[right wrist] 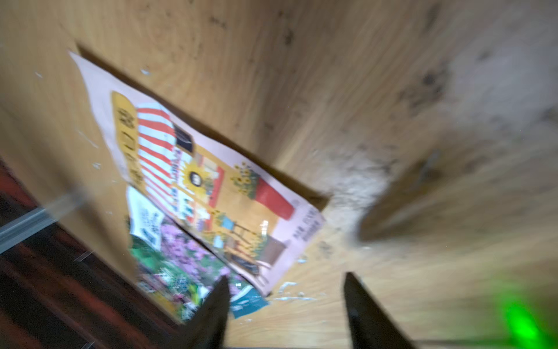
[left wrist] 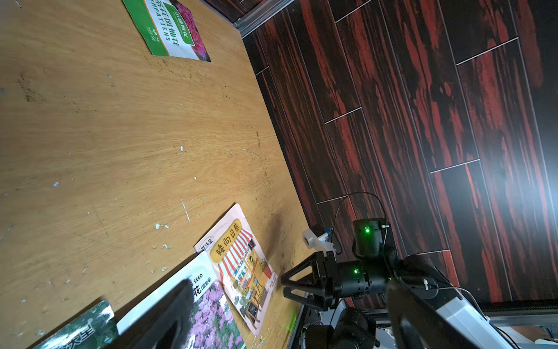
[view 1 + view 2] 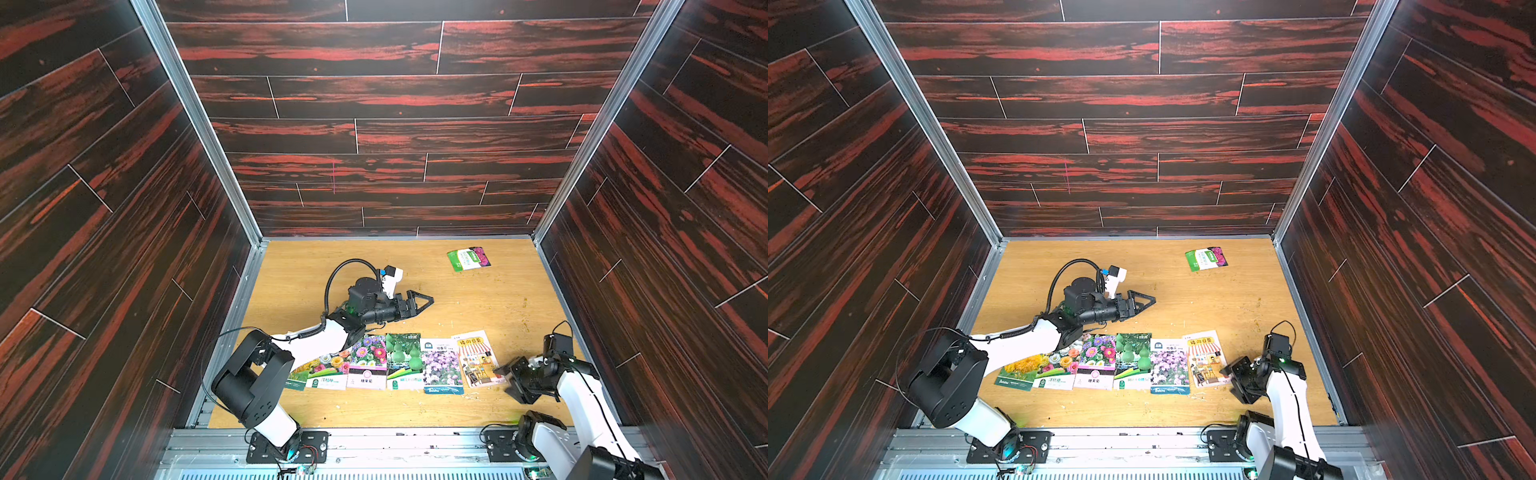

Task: Arrange the seed packets in a row
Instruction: Place the seed packet at the center of the board.

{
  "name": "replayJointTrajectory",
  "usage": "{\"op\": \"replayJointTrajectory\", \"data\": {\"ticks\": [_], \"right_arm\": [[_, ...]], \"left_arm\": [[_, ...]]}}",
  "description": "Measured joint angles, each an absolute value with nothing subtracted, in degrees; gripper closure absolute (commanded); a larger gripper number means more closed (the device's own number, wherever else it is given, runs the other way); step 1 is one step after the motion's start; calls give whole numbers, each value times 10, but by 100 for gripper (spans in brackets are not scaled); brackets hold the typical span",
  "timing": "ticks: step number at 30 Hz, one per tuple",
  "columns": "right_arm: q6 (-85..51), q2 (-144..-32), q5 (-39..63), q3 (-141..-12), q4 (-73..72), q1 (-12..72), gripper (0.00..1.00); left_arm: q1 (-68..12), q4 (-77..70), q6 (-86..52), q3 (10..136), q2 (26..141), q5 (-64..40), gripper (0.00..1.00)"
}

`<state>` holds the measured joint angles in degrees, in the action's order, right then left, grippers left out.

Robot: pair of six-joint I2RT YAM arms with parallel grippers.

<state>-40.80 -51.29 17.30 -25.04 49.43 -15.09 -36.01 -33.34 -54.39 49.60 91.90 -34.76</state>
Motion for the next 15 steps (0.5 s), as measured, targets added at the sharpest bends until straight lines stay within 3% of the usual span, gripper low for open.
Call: {"op": "replayJointTrajectory", "data": {"ticks": [8,15], "right_arm": [[-426,-486,109,-317,498,-150,29],[-406,-619,103,-333,369,-104,29]], "left_arm": [[-360,-319,-539,496,920,-348,0],[-360,-303,-529,500,935,-349,0]]}}
